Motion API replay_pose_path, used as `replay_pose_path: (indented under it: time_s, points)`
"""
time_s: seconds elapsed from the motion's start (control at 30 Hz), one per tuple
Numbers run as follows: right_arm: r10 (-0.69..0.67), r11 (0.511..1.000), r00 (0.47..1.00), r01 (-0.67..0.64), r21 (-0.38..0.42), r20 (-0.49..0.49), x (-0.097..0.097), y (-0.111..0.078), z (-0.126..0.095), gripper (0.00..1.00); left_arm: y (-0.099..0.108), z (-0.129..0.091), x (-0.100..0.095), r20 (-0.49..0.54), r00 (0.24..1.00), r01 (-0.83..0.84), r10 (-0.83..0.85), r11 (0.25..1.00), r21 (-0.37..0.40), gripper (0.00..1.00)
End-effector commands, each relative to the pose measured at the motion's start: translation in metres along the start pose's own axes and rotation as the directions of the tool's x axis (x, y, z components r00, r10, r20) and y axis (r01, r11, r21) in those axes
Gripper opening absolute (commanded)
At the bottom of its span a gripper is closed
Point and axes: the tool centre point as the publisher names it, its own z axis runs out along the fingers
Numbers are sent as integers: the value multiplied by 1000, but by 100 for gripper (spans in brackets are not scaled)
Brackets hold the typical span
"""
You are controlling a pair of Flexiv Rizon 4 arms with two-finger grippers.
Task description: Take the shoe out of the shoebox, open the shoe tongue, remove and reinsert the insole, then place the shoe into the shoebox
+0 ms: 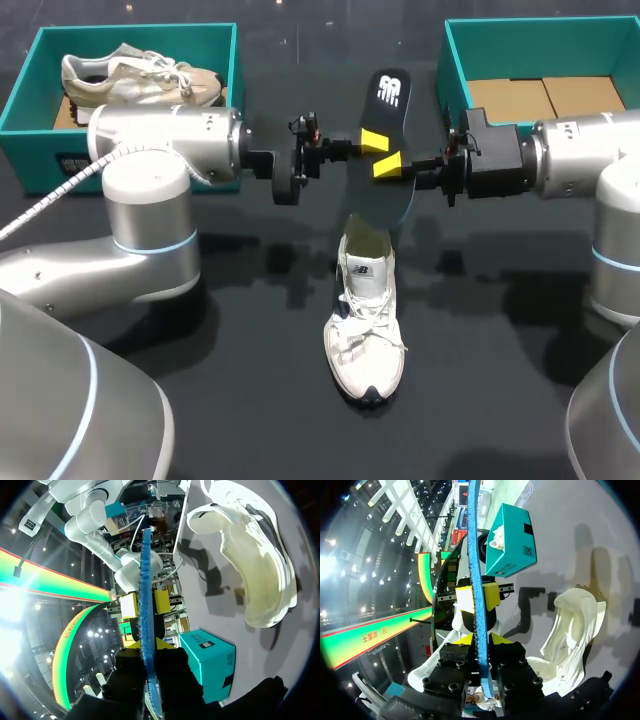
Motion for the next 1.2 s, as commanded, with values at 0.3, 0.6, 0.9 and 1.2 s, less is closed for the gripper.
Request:
replay_pose_path:
  time_s: [0.3, 0.6, 0.9, 1.2]
  points:
    - [24, 999, 1000, -24, -41, -10, -4, 4, 2, 13, -3, -2, 0, 8, 1000, -2, 2, 1000, -4, 0]
    - [31, 997, 999, -32, -65, -18, -4, 7, 2, 0, -3, -3, 2, 10, 1000, 4, -4, 1000, -5, 0]
    - [-2, 996, 1000, 1, -92, -19, -4, 11, -1, 0, -7, -11, 1, -26, 999, 26, -27, 999, -18, 100]
    - [-125, 988, 992, 122, -94, -27, -4, 23, -8, 0, -18, -53, -12, -59, 987, 142, -148, 985, -97, 100]
